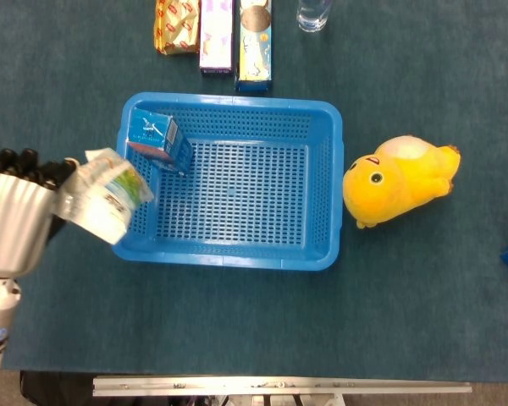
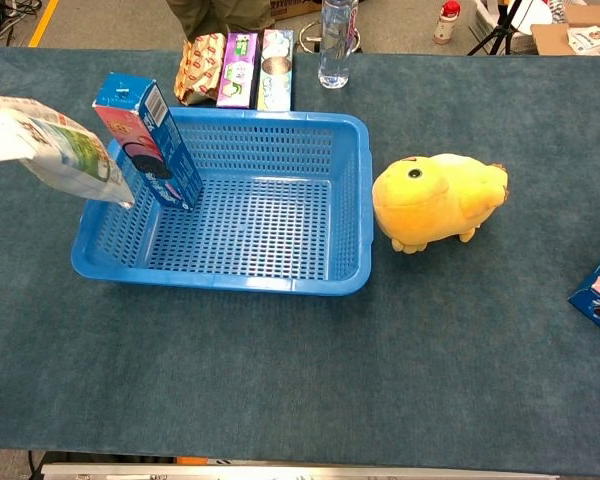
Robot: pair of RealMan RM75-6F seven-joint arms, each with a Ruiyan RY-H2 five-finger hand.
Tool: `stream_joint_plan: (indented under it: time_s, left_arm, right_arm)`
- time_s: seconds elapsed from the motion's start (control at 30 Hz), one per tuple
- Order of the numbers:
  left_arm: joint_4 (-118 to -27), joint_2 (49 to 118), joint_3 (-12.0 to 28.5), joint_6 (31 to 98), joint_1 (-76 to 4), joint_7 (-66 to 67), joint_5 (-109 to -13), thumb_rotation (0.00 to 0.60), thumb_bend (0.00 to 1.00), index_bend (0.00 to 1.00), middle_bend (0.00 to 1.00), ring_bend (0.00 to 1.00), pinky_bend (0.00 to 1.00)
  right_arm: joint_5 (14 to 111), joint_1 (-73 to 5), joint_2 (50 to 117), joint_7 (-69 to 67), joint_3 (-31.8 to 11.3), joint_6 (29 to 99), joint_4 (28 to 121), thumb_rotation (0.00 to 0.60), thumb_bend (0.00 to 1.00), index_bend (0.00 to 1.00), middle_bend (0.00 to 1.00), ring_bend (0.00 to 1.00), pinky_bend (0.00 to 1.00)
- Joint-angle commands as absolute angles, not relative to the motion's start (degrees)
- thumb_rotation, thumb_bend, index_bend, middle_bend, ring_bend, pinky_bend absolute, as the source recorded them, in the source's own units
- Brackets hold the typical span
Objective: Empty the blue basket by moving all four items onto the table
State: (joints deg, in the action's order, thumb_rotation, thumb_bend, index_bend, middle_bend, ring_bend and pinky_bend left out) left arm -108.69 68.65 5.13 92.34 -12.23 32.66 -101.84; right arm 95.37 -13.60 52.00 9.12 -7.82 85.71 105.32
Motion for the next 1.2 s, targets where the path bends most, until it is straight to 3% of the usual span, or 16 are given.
stream_joint_plan:
  time_s: [0.03, 0.5, 0.87, 1.2]
  left_arm:
    - [-109.3, 67.3, 6.5, 93.7, -11.5, 32.5, -100.9, 0.6, 0.26, 0.83, 0.84, 0.65, 0.7]
    - [-101.9, 66.9, 9.7, 94.5, -8.8, 31.5, -89.6, 0.6, 0.26, 0.83, 0.84, 0.65, 0.7]
    - [-96.1, 70.7, 7.1, 88.3, -8.3, 29.2, -81.9, 0.6, 0.26, 0.82, 0.83, 0.65, 0.7]
    - [-99.2, 69.3, 7.2, 86.4, -8.1, 28.9, -77.8, 0.6, 0.26, 0.71, 0.75, 0.59, 0.69]
  right_arm:
    - [95.3, -13.6, 52.0, 9.1, -7.8, 85.7, 105.3, 0.6, 0.0, 0.05, 0.19, 0.24, 0.38]
    - [94.8, -13.4, 52.6, 8.4, -7.5, 85.3, 104.6, 0.6, 0.0, 0.05, 0.19, 0.24, 0.38]
    - [94.3, -13.7, 53.0, 8.1, -7.4, 84.7, 104.4, 0.6, 0.0, 0.05, 0.19, 0.24, 0.38]
    - [93.9, -13.6, 53.2, 7.8, -7.3, 84.5, 104.0, 0.6, 0.0, 0.05, 0.19, 0.24, 0.39]
